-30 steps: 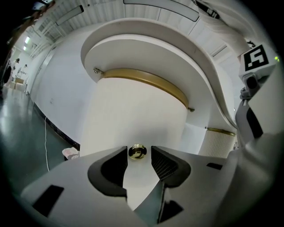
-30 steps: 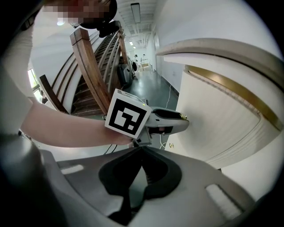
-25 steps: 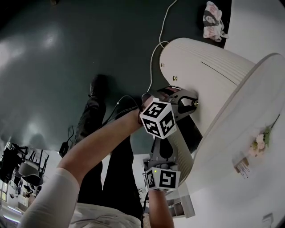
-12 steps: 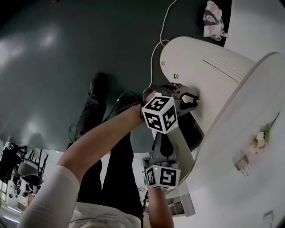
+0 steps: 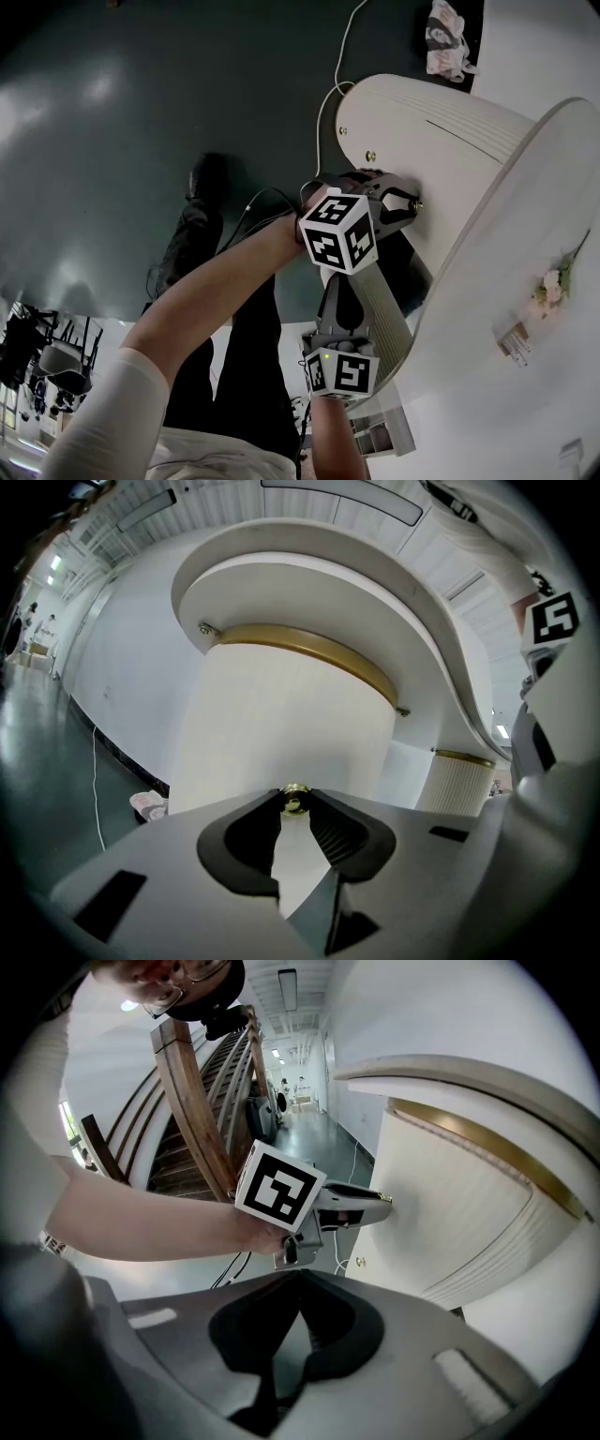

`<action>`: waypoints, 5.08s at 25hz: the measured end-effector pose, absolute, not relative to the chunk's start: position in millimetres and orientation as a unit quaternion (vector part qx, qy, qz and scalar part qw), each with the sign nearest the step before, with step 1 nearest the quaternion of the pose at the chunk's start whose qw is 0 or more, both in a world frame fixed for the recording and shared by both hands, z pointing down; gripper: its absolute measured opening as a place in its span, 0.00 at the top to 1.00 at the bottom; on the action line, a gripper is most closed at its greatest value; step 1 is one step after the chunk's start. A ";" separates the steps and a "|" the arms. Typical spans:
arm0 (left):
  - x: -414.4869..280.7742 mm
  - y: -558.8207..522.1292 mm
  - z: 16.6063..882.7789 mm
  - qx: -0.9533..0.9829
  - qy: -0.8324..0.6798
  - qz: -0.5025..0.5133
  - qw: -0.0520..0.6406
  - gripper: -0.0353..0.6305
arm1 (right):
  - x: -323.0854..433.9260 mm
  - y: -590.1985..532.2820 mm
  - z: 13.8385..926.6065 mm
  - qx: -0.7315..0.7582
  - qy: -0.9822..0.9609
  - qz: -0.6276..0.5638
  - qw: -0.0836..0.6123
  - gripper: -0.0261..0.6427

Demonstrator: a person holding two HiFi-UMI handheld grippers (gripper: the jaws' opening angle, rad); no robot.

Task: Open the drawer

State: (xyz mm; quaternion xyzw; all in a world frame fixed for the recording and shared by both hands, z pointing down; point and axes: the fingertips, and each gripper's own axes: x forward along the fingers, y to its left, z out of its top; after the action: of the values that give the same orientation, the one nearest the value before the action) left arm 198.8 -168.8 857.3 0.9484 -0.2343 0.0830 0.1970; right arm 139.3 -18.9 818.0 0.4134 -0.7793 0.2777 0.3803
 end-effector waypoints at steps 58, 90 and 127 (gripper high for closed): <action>18.0 -24.8 863.2 0.922 -0.256 0.146 0.253 0.80 | 44.8 63.6 792.9 0.310 -0.835 0.278 0.358 0.94; -38.5 -3.8 660.9 0.909 -0.300 0.179 0.228 0.75 | 18.4 27.2 622.7 0.342 -0.857 0.264 0.282 0.94; -16.1 -41.0 349.7 0.910 -0.334 0.153 0.193 0.94 | 169.0 -19.4 311.8 0.525 -0.822 0.173 0.134 0.94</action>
State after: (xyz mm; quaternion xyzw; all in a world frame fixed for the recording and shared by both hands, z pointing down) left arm -16.1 -41.0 349.7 0.9098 -0.3345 0.1527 0.1927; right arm 169.0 -19.4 311.8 0.5253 -0.8223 0.1730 0.1337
